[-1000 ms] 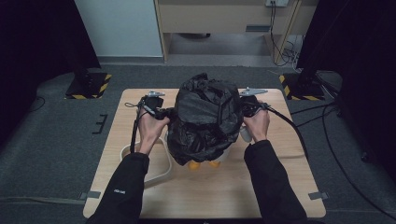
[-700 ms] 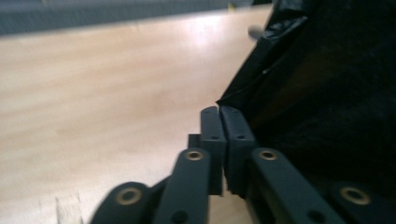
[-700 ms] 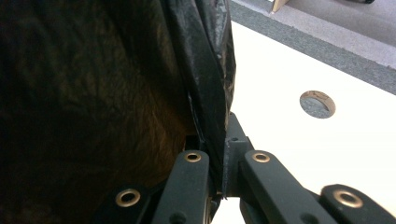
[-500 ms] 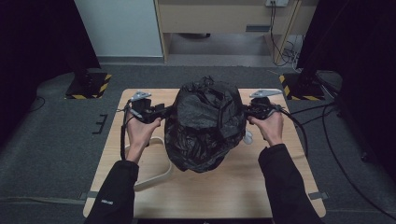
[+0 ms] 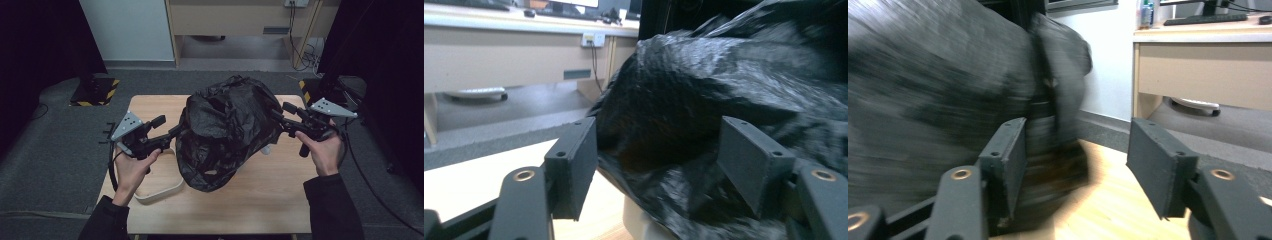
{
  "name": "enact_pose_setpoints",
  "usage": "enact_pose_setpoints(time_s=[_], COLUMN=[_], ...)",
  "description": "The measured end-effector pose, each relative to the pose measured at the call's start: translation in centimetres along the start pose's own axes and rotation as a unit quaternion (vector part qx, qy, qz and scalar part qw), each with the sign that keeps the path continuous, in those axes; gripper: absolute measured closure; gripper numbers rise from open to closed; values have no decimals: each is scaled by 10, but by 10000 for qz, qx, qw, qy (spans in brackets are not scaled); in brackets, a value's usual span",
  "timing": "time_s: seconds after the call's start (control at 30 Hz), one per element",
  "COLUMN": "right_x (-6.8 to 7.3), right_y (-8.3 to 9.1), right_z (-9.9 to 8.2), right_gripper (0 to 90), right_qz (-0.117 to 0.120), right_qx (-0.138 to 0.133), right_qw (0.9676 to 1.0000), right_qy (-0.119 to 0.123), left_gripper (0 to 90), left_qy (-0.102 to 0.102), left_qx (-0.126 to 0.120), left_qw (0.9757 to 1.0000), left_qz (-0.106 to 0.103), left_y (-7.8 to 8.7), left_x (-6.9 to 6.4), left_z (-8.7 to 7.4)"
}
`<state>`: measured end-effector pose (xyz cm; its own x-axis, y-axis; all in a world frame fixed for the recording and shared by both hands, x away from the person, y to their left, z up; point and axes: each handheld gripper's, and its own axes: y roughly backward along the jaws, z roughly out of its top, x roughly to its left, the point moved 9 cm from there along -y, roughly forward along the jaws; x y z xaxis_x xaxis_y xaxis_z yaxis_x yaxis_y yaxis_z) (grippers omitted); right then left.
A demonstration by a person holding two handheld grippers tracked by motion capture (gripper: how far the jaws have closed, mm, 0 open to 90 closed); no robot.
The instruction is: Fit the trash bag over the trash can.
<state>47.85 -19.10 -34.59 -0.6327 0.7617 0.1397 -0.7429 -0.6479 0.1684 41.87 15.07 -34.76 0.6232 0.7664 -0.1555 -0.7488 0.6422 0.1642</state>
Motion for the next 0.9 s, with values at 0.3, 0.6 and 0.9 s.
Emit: enact_pose_setpoints(time_s=[0.3,0.6,0.9], right_x=[7,87,106], right_y=[20,32,21], right_z=[12,23,8], right_gripper=[381,304,541], right_qz=[21,1314,1562], right_qx=[-428,-639,-458], right_qw=[9991,9892,9845], right_qy=[-16,97,659], left_gripper=[320,333,399], left_qy=[-189,-342,-383], left_qx=[62,267,314], left_qw=[9992,9973,9972], left_qz=[-342,-591,-560], left_y=[7,-3,-12], left_x=[-28,-47,-42], left_z=[-17,-36,-46])
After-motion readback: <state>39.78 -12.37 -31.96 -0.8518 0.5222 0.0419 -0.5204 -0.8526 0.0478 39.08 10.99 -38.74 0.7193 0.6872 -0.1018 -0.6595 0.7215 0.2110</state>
